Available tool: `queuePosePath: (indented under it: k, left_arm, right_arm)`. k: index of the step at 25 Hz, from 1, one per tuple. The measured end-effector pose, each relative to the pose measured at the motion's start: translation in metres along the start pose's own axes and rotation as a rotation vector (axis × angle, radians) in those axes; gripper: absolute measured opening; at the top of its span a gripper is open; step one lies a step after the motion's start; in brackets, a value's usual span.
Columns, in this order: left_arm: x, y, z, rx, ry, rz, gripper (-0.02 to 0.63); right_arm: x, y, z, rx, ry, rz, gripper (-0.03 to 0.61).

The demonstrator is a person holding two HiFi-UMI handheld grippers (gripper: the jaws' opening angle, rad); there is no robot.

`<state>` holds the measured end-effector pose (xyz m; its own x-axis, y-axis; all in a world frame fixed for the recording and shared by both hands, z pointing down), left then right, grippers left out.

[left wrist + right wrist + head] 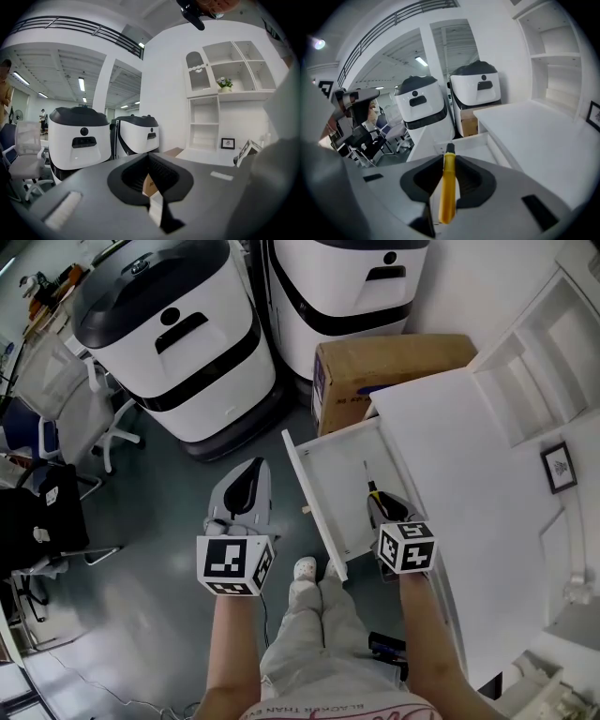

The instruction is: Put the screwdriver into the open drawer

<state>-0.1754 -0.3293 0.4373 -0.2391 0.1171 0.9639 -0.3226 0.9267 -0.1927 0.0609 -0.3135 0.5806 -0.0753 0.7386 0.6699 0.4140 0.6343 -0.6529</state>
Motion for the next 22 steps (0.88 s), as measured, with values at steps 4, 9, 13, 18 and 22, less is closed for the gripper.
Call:
queuePosePath:
  k: [4,9,13,18,22]
  left_arm:
    - [0.006,-0.009,0.001,0.018,0.002,0.013,0.008]
    - [0.013,-0.020,0.002,0.040,0.005,0.034,0.008]
    - [0.019,-0.029,0.003,0.059,0.001,0.053,0.008]
    - [0.028,-0.040,0.007,0.068,-0.001,0.081,0.008]
    - [0.037,-0.045,0.011,0.055,0.012,0.097,0.008]
  right_arm:
    - [0.013,-0.023,-0.007,0.015,-0.007,0.064,0.086]
    - [0.029,-0.052,-0.020,0.040,-0.070,0.136,0.086]
    - [0.040,-0.077,-0.029,0.063,-0.095,0.187,0.086]
    - [0.052,-0.108,-0.037,0.087,-0.101,0.238,0.086]
    - [0.061,-0.130,-0.041,0.103,-0.096,0.272,0.086]
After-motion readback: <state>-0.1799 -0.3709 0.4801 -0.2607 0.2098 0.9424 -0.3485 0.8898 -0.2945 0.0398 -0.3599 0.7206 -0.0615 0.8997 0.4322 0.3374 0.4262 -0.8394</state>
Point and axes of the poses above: the fingertips, and each gripper's own axes: y backward along the fingers, z to its left, x out of its underside, the point moved 3 cm from there along y, backward along the fingers, and after that the axes turned 13 degrees about -y, right-handed, at the moved point
